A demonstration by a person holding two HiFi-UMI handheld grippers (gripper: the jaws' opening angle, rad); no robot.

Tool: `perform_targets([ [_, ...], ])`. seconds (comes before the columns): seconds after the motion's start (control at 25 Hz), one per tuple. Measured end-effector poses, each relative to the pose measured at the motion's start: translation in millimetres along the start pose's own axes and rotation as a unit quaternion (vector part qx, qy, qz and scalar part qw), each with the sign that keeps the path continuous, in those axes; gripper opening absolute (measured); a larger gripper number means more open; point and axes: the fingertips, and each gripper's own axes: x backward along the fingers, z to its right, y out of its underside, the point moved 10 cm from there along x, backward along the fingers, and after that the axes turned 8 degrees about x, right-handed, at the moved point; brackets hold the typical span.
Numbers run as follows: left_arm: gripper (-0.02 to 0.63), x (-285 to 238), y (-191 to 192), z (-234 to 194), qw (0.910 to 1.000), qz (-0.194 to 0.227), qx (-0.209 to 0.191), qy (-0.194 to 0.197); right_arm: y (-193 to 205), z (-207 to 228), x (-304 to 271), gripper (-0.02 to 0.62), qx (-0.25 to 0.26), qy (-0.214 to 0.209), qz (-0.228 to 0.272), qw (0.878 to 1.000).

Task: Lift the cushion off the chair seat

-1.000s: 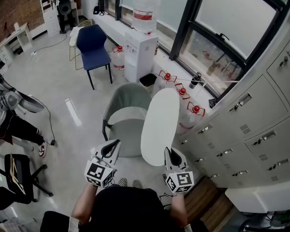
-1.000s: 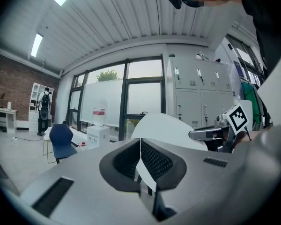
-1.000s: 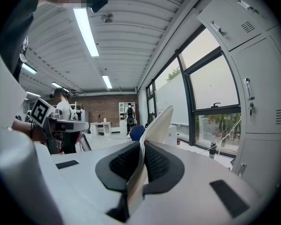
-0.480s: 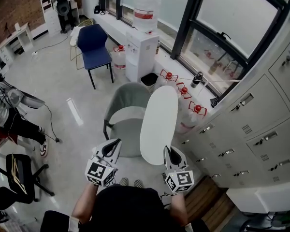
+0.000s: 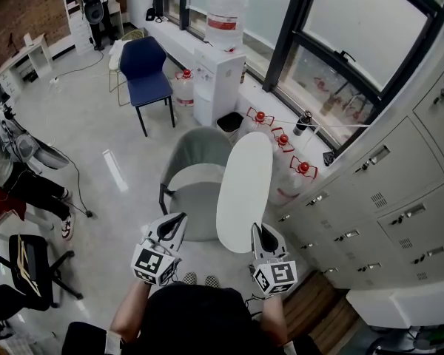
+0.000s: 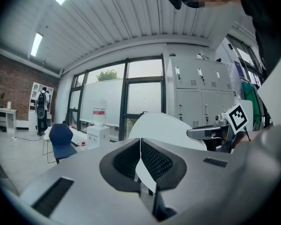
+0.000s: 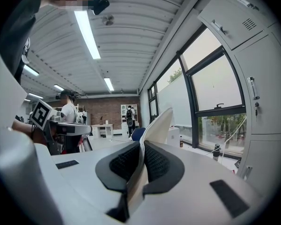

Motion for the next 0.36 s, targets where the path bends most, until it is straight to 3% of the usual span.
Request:
perform_targets([
  [0.36,0.020,-0.1,-2.6,-1.2,1.0000,0.001,0.001,0.000,-1.3,-1.5,-0.6,0.043,-0.003,-0.001,0.001,1.000],
])
